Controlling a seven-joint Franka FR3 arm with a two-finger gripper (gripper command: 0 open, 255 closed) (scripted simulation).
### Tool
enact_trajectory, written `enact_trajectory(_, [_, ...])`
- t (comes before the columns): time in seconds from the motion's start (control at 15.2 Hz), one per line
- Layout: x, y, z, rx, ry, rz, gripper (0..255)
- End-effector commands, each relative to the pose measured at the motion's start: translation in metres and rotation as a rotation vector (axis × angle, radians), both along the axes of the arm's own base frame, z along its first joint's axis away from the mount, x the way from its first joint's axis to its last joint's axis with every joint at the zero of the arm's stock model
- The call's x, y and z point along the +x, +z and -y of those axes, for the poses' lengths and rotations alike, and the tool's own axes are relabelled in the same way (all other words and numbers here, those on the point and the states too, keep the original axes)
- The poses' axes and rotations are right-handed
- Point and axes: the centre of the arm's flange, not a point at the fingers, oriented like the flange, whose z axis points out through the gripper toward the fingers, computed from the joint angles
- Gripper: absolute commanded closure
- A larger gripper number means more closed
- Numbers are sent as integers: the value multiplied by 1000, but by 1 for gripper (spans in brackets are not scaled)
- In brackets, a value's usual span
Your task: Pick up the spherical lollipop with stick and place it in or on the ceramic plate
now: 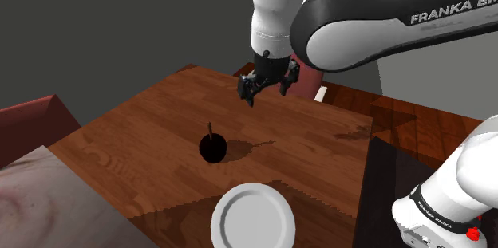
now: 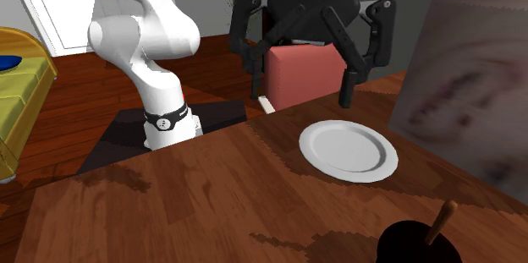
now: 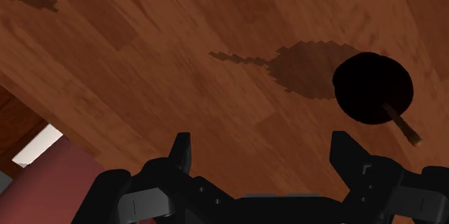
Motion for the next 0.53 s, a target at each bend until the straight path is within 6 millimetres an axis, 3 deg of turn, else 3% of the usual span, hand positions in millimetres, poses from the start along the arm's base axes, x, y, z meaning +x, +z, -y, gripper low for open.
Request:
enact_trajectory(0.0, [7, -8, -26, -19, -12, 23, 0])
enact_trajectory(0.46, [44, -36, -114, -91, -45, 98, 0])
